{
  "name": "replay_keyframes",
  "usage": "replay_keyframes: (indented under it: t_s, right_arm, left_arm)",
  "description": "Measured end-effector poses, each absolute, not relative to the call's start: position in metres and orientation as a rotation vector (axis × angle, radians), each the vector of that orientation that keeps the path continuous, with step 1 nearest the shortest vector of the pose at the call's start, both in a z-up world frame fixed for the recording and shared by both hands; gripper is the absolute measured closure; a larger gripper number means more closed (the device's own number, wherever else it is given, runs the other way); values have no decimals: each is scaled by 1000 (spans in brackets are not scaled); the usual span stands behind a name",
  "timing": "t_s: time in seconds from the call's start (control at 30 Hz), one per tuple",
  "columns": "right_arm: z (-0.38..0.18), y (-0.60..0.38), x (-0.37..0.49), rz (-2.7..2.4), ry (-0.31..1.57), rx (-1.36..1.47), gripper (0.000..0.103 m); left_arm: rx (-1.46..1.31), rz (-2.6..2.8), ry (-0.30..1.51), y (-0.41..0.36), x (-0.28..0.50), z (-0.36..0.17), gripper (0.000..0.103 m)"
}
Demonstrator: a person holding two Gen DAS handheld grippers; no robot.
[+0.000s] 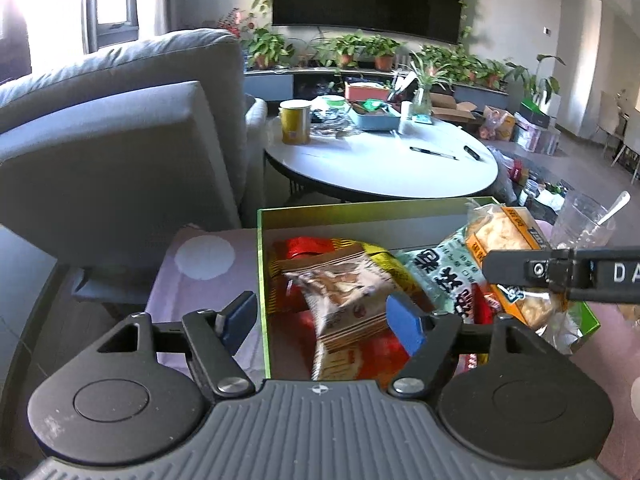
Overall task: Organize snacks
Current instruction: 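Carry the cake over the box with the right gripper while the left drops the nut bag in, then open the right gripper to drop the yellow-wrapped cake into the box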
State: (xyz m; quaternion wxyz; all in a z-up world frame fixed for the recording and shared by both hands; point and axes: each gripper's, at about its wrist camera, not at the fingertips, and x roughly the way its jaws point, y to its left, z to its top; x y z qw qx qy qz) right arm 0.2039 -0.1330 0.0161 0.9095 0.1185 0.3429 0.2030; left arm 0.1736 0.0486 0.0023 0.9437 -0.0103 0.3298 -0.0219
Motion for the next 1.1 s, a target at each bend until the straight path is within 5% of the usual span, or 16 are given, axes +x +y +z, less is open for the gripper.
replay_keyframes:
  t_s: [1.1]
  right_arm:
    - [2,-174,143,381,711,251,46]
  left_arm:
    - [-14,-69,700,37,85,-4,25]
